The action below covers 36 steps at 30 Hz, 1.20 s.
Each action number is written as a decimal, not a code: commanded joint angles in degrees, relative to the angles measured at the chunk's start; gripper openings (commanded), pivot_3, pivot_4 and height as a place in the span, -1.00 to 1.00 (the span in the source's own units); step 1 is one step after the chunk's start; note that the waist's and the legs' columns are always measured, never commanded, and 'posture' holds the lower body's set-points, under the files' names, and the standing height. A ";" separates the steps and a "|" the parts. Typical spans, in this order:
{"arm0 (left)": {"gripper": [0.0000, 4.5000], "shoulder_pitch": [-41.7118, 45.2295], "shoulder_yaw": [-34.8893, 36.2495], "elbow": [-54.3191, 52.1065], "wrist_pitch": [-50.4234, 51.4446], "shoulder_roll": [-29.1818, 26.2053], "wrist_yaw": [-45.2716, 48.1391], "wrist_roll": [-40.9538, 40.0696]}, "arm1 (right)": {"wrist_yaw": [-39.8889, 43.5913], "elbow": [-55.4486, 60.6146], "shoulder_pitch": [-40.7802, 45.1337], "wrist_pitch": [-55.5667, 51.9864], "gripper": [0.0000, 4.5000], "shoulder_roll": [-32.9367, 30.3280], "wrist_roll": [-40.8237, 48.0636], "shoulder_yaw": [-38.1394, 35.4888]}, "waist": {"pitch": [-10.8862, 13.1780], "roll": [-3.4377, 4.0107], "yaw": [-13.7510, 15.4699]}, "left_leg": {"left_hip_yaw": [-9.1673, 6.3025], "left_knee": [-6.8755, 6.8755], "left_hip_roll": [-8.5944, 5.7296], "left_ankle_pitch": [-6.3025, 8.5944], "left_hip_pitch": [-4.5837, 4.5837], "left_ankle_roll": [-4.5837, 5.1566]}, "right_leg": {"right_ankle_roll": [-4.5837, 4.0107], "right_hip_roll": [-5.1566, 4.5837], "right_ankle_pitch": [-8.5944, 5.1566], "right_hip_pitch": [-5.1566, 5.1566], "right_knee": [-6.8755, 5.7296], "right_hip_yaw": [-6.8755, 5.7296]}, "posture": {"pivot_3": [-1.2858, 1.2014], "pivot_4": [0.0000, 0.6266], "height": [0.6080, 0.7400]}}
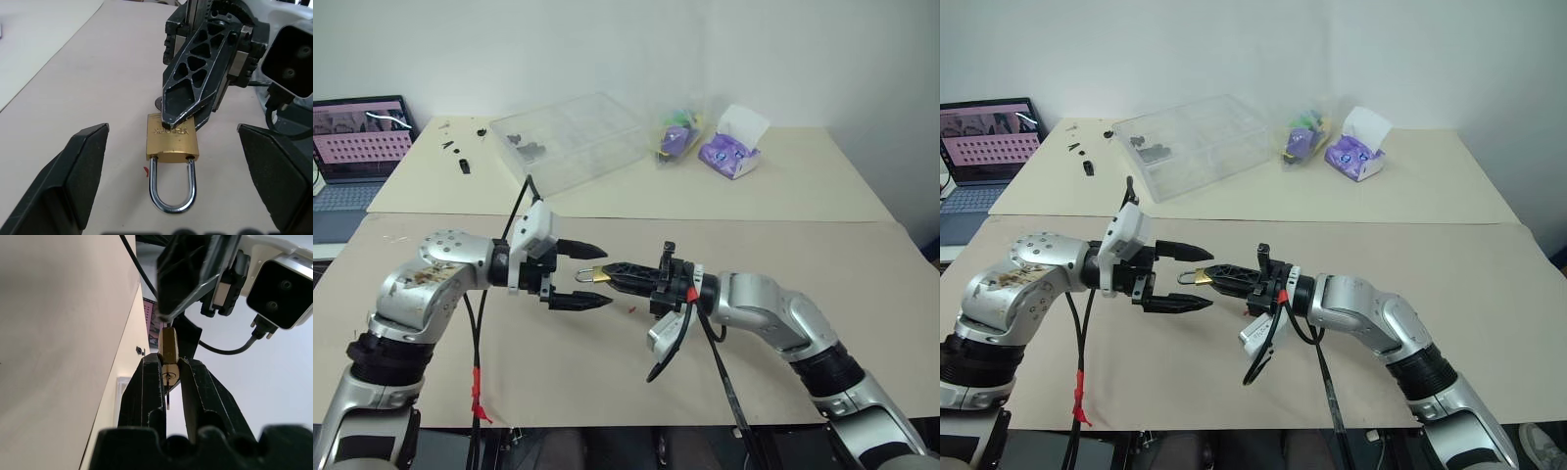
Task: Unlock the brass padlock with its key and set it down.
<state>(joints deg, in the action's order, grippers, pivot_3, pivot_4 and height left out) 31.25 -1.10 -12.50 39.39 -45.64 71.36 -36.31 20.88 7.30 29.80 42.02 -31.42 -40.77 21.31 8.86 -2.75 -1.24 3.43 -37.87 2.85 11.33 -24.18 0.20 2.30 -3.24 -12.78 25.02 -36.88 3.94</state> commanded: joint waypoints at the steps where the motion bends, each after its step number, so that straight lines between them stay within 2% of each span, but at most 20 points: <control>1: 0.98 5.54 4.89 3.76 3.18 -0.88 -0.79 -3.72 | -0.29 1.61 0.51 -0.40 -0.97 0.10 1.59 -1.37 | 0.00 0.00 0.02 | 0.00 0.00 0.00 0.00 0.00 0.00 | 0.02 0.00 -0.01 0.00 -0.01 0.00 | 0.03 -0.52 1.00; 4: 0.98 8.18 5.64 8.33 2.93 -1.23 -0.90 -2.84 | -0.32 1.68 0.40 -0.54 -0.97 0.14 1.53 -1.43 | 0.00 0.00 0.13 | -0.02 0.00 -0.02 -0.01 0.02 0.00 | 0.07 0.00 -0.02 -0.02 -0.02 -0.01 | 0.03 -0.52 1.00; 5: 0.80 8.28 5.06 9.38 1.29 -1.57 -0.32 -1.36 | -0.31 1.68 0.37 -0.60 -0.97 0.15 1.53 -1.44 | 0.00 0.00 0.12 | -0.01 -0.01 -0.02 -0.01 0.02 0.00 | 0.07 0.00 -0.03 -0.02 -0.02 -0.01 | 0.03 -0.52 1.00; 6: 0.75 8.32 4.80 10.15 0.54 -1.75 0.18 -0.75 | -0.30 1.70 0.34 -0.66 -0.97 0.16 1.52 -1.46 | 0.00 0.00 -0.01 | -0.01 -0.01 -0.02 -0.01 0.02 0.00 | 0.07 0.00 -0.02 -0.02 -0.01 -0.01 | 0.03 -0.52 1.00; 13: -0.48 4.75 0.18 11.23 -9.27 -2.49 5.26 6.29 | -0.39 1.75 0.35 -0.97 -0.97 0.23 1.35 -1.49 | 0.00 0.00 -0.12 | 0.01 0.00 -0.01 0.00 -0.01 0.00 | -0.19 0.00 0.04 0.00 -0.01 0.00 | 0.03 -0.52 1.00; 14: -0.71 4.57 0.03 11.13 -9.52 -2.23 5.44 6.44 | -0.37 1.81 0.31 -1.06 -0.97 0.27 1.33 -1.47 | 0.00 -0.01 -0.11 | 0.02 0.00 -0.01 0.00 -0.01 0.00 | -0.21 0.00 0.04 0.00 -0.01 0.00 | 0.03 -0.52 1.00; 16: -0.97 4.51 -0.19 10.72 -9.43 -1.84 5.62 6.34 | -0.37 1.91 0.25 -1.21 -0.97 0.25 1.28 -1.51 | 0.01 -0.02 -0.10 | 0.01 0.00 -0.01 0.00 -0.01 0.00 | -0.23 0.00 0.03 0.01 -0.03 0.00 | 0.03 -0.52 1.00; 28: -0.99 5.77 -0.15 8.90 -5.59 -1.10 6.08 4.35 | 0.05 2.28 -0.14 -1.89 -0.97 -0.04 1.41 -1.57 | 0.01 -0.02 -0.12 | 0.01 0.00 -0.01 0.00 0.00 0.00 | -0.10 0.00 -0.02 0.01 -0.06 0.00 | 0.03 -0.52 1.00; 36: -0.99 6.44 0.48 7.10 -1.27 -2.74 6.77 1.84 | 0.53 2.63 -0.54 -2.14 -0.97 0.05 1.76 -1.37 | 0.01 -0.02 -0.16 | 0.00 0.00 -0.01 0.00 0.00 0.00 | -0.10 0.00 -0.03 0.01 -0.08 0.00 | 0.03 -0.52 1.00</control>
<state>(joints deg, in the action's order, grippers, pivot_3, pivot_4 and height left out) 36.48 -1.91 -3.05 37.44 -47.17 77.27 -33.15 21.38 7.49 28.80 40.30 -31.34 -40.38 21.32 8.87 -2.77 -1.40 3.43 -37.88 2.84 11.32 -24.18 0.20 2.20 -3.24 -12.81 25.03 -36.96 3.94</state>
